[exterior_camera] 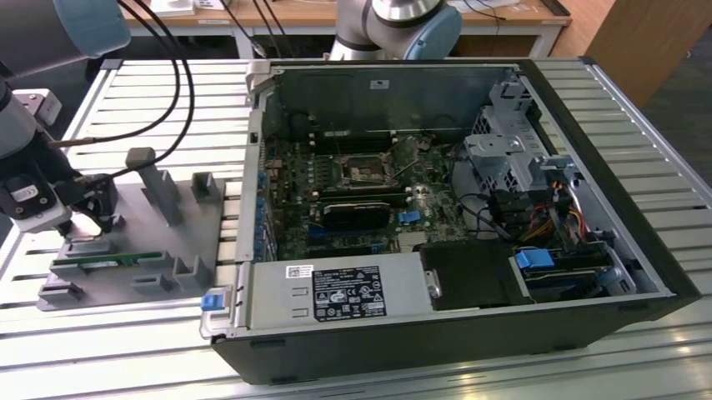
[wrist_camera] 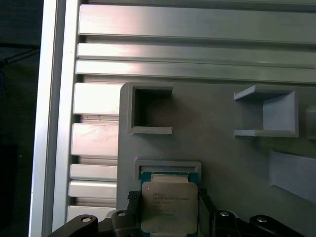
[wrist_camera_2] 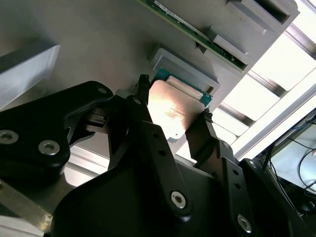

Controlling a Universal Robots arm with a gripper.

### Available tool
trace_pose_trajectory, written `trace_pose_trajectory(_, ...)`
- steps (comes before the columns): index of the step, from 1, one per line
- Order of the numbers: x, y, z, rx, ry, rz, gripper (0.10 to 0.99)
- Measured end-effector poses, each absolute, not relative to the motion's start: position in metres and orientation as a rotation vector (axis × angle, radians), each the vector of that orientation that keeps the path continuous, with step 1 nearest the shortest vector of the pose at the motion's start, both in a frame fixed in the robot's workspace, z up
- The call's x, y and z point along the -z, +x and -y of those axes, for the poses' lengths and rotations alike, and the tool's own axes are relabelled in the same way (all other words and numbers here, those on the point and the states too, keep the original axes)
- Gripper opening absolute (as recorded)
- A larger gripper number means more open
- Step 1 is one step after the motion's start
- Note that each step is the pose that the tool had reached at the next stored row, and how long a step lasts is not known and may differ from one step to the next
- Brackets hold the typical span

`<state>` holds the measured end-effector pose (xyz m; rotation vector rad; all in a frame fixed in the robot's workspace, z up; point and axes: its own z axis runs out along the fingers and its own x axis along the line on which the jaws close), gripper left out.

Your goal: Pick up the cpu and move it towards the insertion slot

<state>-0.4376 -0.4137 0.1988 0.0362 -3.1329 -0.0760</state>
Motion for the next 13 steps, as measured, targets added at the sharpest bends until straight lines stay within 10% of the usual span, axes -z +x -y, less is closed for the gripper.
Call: trace_pose_trajectory(13,-0.2042,-0.4376,0.4136,0.076,0.036,3.133,0.545)
